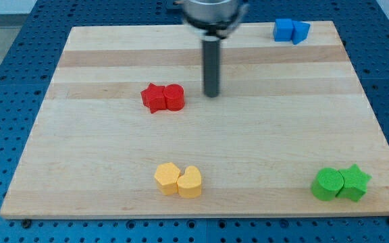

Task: Place a blue cube to the center of the board

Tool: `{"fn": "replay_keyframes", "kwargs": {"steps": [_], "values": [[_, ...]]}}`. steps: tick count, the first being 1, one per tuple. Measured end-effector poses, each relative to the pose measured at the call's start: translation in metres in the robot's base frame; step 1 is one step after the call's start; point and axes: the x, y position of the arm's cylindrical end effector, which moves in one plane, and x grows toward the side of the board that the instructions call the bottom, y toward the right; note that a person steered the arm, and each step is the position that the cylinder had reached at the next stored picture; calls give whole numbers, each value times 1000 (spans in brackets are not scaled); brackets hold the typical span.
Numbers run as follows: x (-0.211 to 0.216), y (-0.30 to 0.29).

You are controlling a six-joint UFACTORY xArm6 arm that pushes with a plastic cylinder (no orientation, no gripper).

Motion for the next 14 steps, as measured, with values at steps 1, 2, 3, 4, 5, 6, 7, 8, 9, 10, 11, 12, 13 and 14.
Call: {"fn": "replay_keyframes", "kwargs": {"steps": [1,2,3,4,5,6,7,8,9,10,11,12,13,14], "values": [[0,126],[-31,237],[-96,295],[-133,297],[-191,286],[-204,265],[-166,196],[-140,139],[-156,142],[-200,162],[-202,139],[-179,82],[-121,41],[-84,39]]}}
